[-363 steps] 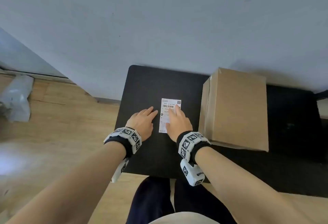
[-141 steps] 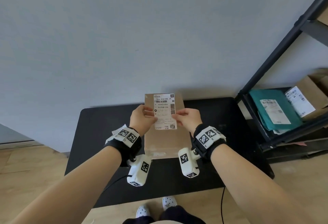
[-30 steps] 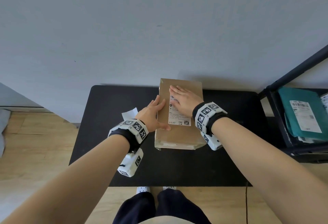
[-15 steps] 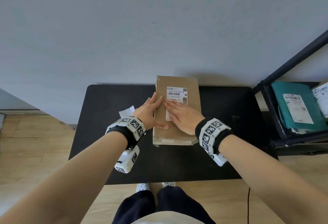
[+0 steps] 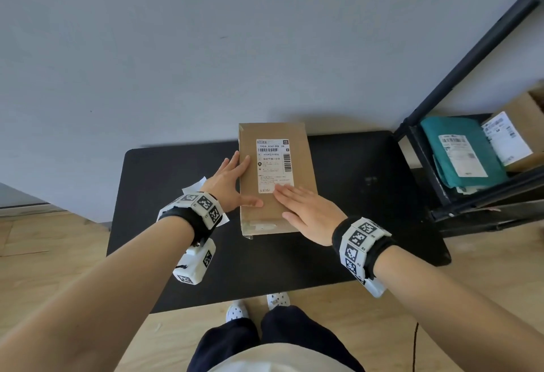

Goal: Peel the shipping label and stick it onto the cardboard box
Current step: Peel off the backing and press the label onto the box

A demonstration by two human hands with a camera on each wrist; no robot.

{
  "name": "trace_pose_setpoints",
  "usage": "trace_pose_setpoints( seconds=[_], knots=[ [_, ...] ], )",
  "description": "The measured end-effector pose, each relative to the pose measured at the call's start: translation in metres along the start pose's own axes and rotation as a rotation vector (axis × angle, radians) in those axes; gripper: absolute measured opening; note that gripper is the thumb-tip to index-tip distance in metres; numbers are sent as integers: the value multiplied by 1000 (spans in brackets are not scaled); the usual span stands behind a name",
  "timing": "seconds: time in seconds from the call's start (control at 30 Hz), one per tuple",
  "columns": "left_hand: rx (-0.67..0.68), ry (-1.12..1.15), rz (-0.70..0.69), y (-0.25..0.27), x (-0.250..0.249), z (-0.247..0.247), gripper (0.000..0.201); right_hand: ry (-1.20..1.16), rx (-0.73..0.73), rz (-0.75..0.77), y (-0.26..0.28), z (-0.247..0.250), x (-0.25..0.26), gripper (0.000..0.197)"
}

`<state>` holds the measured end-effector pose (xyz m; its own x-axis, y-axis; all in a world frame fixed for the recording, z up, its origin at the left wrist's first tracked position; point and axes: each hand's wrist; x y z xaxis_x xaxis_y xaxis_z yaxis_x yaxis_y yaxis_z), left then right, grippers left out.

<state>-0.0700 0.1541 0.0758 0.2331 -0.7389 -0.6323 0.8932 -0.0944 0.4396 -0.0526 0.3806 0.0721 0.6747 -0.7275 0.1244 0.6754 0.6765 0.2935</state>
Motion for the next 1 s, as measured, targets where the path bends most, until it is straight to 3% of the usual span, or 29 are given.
trace_pose_setpoints(
  seconds=[0.1, 0.23, 0.3, 0.43, 0.73, 1.0],
  knots=[
    [6, 7, -4, 3, -3, -1, 107, 24, -16, -69, 11, 0, -11, 56],
    [43, -113, -82, 11, -8, -3, 78, 14, -12, -111, 12, -2, -14, 56],
    [52, -129, -77, 13, -8, -3, 75, -13, -19, -166, 11, -1, -17, 57],
    [73, -145, -42, 13, -6, 0, 92, -4, -18, -219, 8, 0, -17, 62],
    [48, -151, -49, 8, -3, 0, 106, 23, 41, -10, -33, 6, 33, 58],
    [52, -132, -37, 6, -1, -1, 120, 52, 183, -220, -40, 29, -22, 59]
  ],
)
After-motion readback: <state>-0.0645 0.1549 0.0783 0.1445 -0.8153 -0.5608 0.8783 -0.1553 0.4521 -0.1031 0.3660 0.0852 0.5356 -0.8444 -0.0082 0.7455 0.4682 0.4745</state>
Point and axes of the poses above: each hand's wrist, its own y-axis away from the middle knuckle, its own z-axis out of the back of the hand, x = y × z, and after that the axes turned 11 degrees about y, right-handed
